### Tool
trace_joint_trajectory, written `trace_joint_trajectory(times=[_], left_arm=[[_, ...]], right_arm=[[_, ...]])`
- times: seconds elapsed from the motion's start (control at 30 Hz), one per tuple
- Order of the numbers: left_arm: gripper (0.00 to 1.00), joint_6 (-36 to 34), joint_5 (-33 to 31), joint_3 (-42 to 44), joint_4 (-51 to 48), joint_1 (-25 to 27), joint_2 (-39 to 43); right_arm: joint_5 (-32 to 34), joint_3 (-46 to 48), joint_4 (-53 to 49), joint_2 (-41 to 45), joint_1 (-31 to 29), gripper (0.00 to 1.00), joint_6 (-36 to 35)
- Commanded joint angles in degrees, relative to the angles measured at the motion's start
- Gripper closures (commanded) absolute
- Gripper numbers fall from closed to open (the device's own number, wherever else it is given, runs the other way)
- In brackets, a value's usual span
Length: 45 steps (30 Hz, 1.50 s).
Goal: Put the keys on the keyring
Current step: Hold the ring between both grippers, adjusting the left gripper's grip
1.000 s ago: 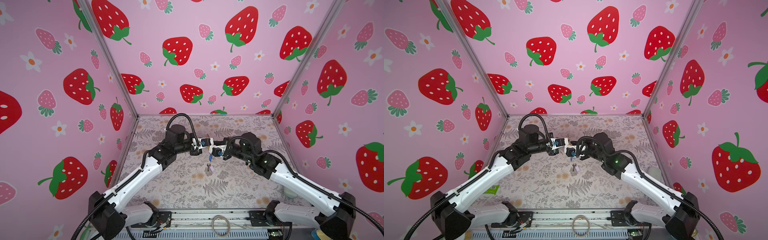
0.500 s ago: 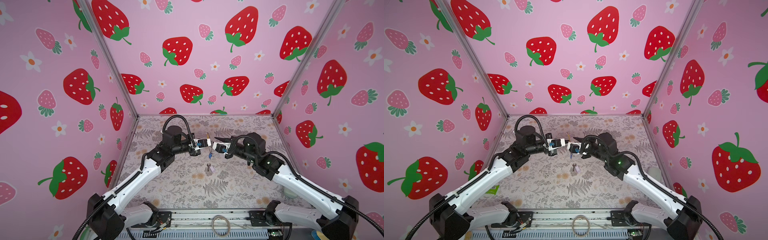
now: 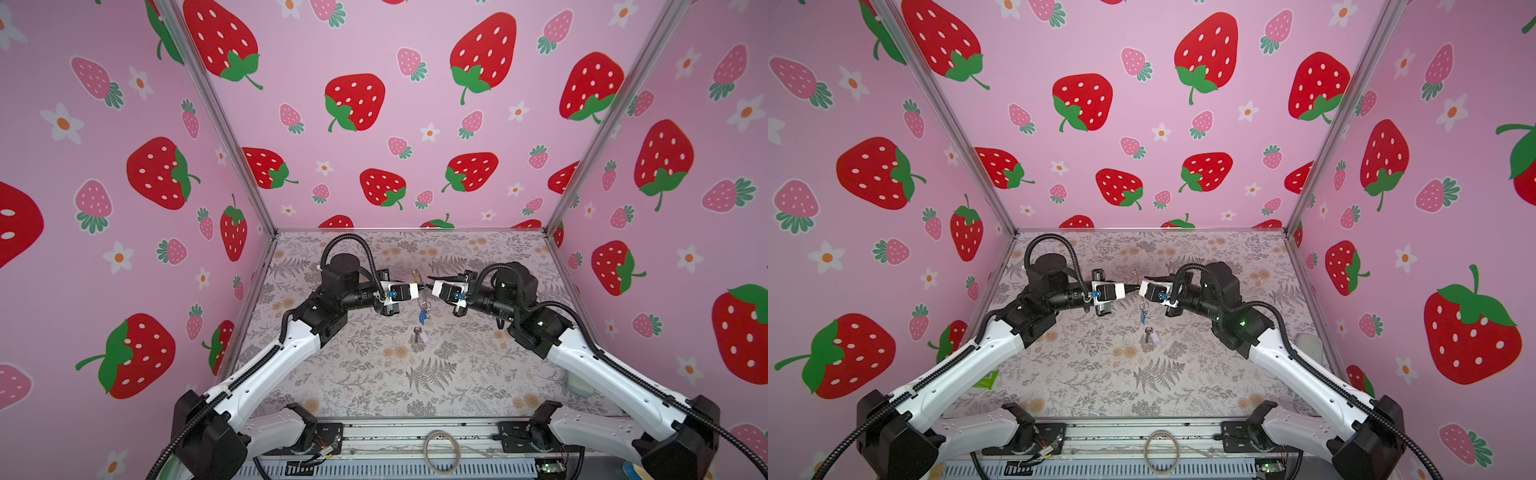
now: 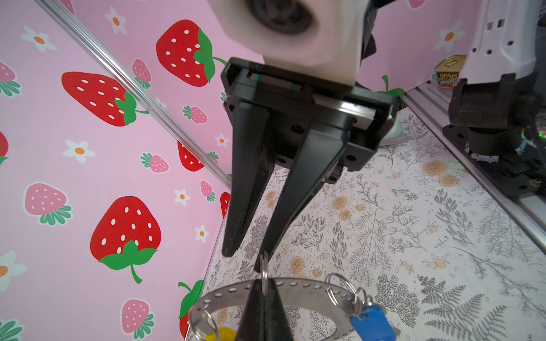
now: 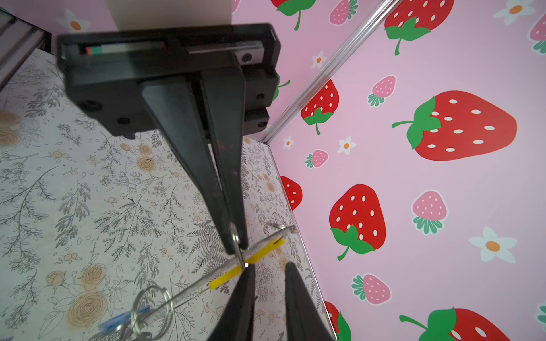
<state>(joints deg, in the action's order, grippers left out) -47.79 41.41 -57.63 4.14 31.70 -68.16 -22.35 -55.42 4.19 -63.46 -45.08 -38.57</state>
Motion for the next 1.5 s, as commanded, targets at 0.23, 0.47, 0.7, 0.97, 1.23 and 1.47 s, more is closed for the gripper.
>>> trace_joint_trajectory(times=[0.23, 0.47, 0.7, 0.97, 1.23, 1.47], left_arm=[[1.00, -3.42, 0.82, -0.09, 0.76, -0.28, 1.46], [1.00, -5.69, 0.95, -0.94, -1.87, -0.31, 1.45], [1.00, -6.22, 1.12, -1.06, -2.12, -0.26, 1.36], [1.00, -6.87, 0.28, -1.51, -2.97, -0.24, 1.36], [0.79, -6.81, -1.81, -2.22, -4.55, -0.24, 1.17], [0.69, -6.89, -4.31, -1.15, -4.71, -0.33, 1.37]], right_arm=[[-6.11, -1.95, -4.14, 0.04, 0.22, 0.80, -0.60], [-6.43, -3.09, -3.79, -0.26, 0.26, 0.80, 0.41], [-7.44, -3.86, -4.72, -1.14, 0.30, 0.88, 0.44], [-7.99, -4.02, -5.77, -1.16, 0.27, 0.99, -0.19], [-8.90, -3.94, -4.86, -1.05, 0.27, 1.00, 0.56], [-9.99, -4.43, -4.23, -1.15, 0.37, 1.00, 1.47]])
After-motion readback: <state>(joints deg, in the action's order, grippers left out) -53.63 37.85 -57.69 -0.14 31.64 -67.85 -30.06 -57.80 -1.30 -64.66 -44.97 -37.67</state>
